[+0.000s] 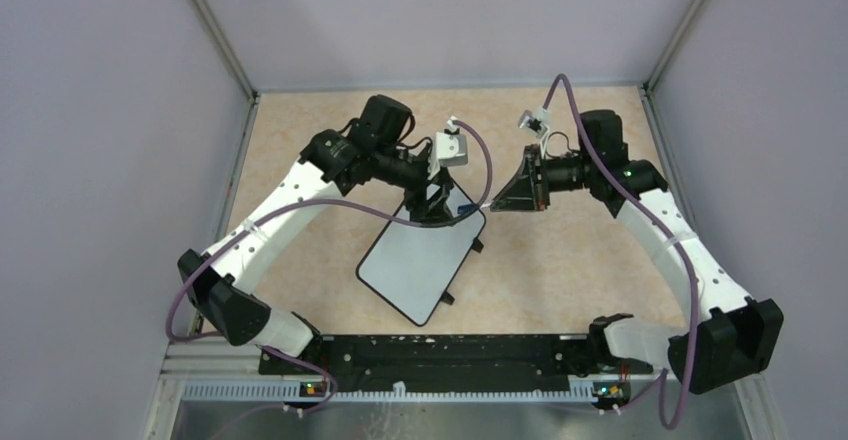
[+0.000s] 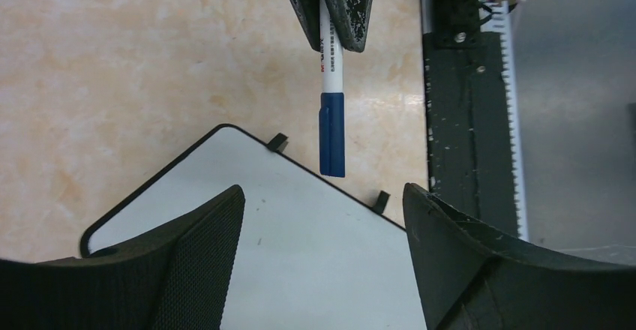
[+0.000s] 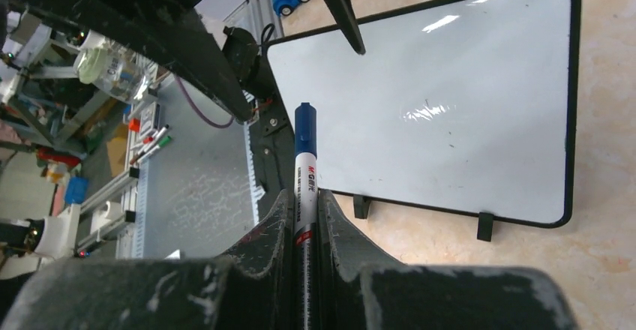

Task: Write a sentence on the whiteboard
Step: Open the pen cap from the whiteboard marker.

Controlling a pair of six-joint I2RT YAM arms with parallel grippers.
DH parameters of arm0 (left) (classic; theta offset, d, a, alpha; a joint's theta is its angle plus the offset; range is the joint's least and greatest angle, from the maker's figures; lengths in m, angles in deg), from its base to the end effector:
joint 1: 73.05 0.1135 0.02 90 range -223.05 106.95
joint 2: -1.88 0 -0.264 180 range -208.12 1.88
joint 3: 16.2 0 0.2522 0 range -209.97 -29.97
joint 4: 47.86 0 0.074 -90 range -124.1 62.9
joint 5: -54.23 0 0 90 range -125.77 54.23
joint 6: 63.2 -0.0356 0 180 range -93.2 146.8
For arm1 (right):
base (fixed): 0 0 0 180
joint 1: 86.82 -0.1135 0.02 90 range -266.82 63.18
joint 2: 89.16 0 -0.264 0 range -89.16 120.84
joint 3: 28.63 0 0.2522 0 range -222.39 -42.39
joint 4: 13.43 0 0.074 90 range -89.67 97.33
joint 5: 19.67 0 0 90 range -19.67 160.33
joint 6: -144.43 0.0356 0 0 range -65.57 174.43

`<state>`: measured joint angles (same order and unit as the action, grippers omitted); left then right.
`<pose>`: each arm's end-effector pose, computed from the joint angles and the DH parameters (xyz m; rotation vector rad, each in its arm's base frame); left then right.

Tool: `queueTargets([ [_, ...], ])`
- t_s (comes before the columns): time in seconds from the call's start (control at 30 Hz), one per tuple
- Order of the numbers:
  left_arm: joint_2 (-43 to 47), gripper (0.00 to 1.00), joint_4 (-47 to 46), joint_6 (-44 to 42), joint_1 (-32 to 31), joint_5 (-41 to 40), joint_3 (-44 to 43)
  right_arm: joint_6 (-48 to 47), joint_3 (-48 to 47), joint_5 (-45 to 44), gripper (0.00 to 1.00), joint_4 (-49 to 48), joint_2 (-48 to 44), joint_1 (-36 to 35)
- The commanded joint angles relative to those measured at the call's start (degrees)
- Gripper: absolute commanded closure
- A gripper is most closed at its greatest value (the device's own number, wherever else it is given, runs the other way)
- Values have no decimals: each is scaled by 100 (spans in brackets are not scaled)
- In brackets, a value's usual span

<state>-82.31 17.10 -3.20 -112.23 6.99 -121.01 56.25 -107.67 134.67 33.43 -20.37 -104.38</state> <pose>0.2180 -0.2089 0.3950 1.5764 1.6353 -0.9501 0.2234 0.1043 0.3512 -0.9062 1.9066 1.4183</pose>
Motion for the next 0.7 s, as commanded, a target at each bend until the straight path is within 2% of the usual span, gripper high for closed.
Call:
queueTargets([
  [0.0, -178, 20, 177, 415, 134, 1177, -173, -754, -389, -6, 100, 397, -293, -218],
  [0.23, -358, 31, -140, 802, 139, 1688, 73, -679, -422, -217, 100, 264, -477, -640],
  [0.43, -250, 53, -362, 871, 125, 1887, 351, -614, -492, -257, 100, 227, -461, -648],
  [0.67, -251, 55, -346, 823, 121, 1961, 411, -556, -487, -293, 100, 162, -419, -671],
])
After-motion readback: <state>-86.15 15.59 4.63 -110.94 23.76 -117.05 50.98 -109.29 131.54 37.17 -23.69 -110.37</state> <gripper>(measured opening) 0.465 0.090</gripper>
